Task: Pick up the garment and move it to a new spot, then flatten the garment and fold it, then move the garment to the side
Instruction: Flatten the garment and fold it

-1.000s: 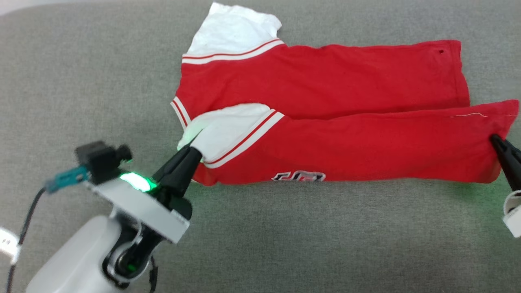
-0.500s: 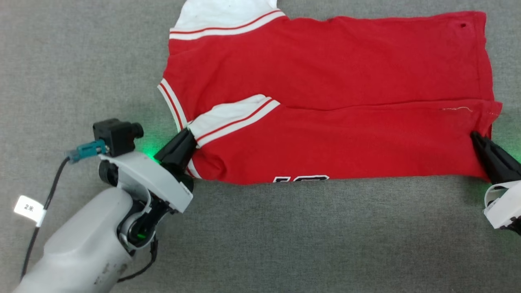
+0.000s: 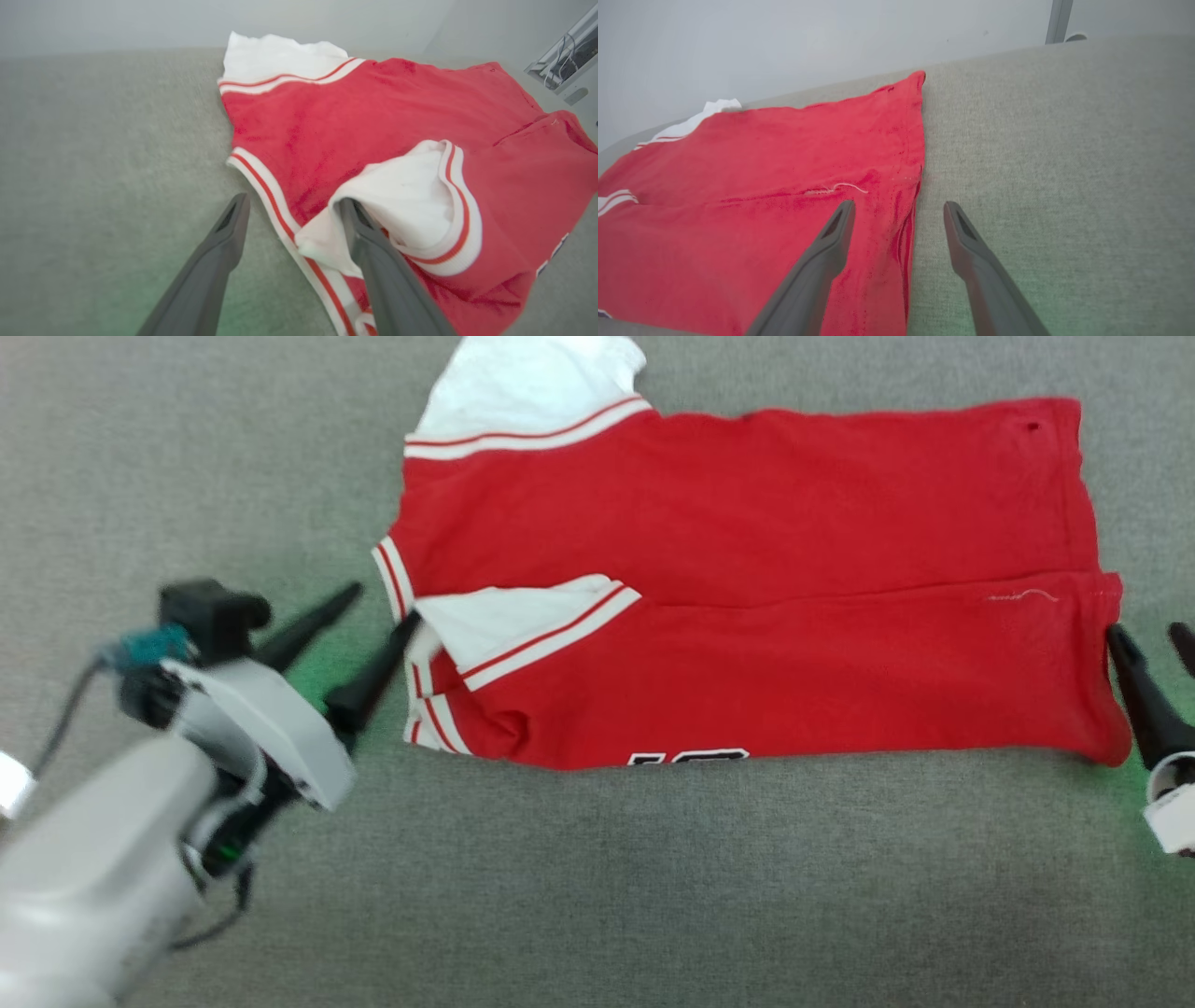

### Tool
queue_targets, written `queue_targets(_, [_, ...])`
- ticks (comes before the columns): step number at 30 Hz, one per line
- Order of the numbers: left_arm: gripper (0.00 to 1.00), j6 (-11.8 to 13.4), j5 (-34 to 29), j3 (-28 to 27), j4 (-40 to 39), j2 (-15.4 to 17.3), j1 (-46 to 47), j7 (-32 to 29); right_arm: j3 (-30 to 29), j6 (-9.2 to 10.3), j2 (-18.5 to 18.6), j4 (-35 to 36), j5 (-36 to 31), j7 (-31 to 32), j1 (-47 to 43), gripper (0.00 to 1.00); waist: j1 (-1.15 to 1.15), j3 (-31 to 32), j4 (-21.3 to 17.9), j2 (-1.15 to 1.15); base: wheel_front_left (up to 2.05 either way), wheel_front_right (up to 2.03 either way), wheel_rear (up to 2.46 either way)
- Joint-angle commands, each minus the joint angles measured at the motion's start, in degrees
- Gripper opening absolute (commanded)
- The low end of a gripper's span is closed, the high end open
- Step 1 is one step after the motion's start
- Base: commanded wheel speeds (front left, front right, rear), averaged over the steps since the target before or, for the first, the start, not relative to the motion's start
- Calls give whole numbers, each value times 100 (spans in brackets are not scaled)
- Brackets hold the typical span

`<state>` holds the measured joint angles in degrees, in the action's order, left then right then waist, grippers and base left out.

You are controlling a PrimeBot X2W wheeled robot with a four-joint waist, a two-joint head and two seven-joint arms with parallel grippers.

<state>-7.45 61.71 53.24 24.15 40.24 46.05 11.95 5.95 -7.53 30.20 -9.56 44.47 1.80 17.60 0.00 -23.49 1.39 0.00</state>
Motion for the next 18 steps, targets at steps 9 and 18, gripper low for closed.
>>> queue_targets(9, [100,648,533,142,-1092,590,294,-1946,-386,9,-69,253,-84,47,-324,100,0,624,165,0,0,0,0])
queue_targets(18, [100,1075,1584,451,-1702,732,221,-3988,-433,9,-185,493,-181,205,-334,100,0,569,5,0,0,0,0])
